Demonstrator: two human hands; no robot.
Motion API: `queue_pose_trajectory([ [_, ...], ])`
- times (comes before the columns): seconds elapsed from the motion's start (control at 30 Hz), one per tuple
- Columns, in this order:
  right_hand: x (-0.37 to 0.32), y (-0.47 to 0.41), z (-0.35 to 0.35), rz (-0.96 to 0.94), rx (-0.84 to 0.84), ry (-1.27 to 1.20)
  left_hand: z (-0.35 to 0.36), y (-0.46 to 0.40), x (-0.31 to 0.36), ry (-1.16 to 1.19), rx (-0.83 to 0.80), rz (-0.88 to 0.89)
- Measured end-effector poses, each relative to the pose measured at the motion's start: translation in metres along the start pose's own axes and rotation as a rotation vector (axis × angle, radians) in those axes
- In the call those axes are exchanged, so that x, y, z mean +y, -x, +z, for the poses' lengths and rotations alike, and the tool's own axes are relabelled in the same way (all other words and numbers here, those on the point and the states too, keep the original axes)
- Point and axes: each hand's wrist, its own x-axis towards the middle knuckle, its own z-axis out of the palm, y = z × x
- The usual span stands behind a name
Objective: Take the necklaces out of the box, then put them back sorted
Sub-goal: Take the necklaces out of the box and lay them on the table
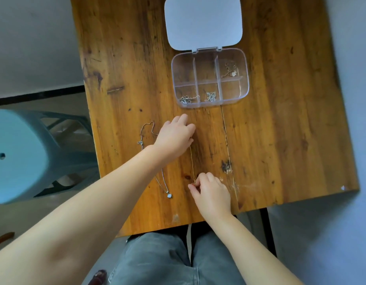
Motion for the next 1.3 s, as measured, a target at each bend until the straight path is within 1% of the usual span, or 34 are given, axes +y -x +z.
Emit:
queue_pose_trajectory([
  [0.07, 0.000, -0.005, -0.012, -0.049, -0.078, 0.090, -0.001, 0.003, 0.002, 0.014, 0.029, -0.012],
  [0.13, 0.001, -0.019, -0.039, -0.055, -0.093, 0.067, -0.008, 0.002, 0.005, 0.040, 0.101, -0.016],
  [0.2, 0.007, -0.047, -0.078, -0.043, -0.024, -0.034, -0.020, -0.004, 0.010, 0.049, 0.199, -0.010],
  [0.3, 0.018, -0.106, -0.145, -0.103, 0.183, -0.137, -0.033, -0.019, 0.016, 0.053, 0.320, -0.036],
  [0.37, 0.020, -0.149, -0.177, -0.168, 0.221, -0.068, -0.036, -0.028, 0.018, 0.069, 0.319, -0.079],
  [0.43, 0.018, -0.188, -0.194, -0.216, 0.147, 0.132, -0.036, -0.035, 0.019, 0.104, 0.319, -0.134],
  [0.53, 0.012, -0.228, -0.202, -0.321, -0.046, 0.508, -0.038, -0.042, 0.022, 0.140, 0.343, -0.199],
  [0.6, 0.009, -0.240, -0.202, -0.392, -0.093, 0.706, -0.038, -0.045, 0.024, 0.136, 0.351, -0.222],
  [0.67, 0.004, -0.241, -0.203, -0.419, -0.122, 0.818, -0.037, -0.044, 0.025, 0.143, 0.365, -0.245],
  [0.83, 0.001, -0.237, -0.205, -0.446, -0.175, 0.914, -0.035, -0.044, 0.027, 0.149, 0.382, -0.278],
  [0.97, 0.000, -0.234, -0.205, -0.469, -0.164, 0.975, -0.035, -0.043, 0.028, 0.160, 0.386, -0.287],
  [1.13, -0.005, -0.230, -0.195, -0.464, -0.169, 1.118, -0.036, -0.044, 0.028, 0.162, 0.378, -0.290],
  [1.3, -0.017, -0.238, -0.196, -0.410, -0.225, 1.196, -0.036, -0.042, 0.028, 0.164, 0.389, -0.283],
])
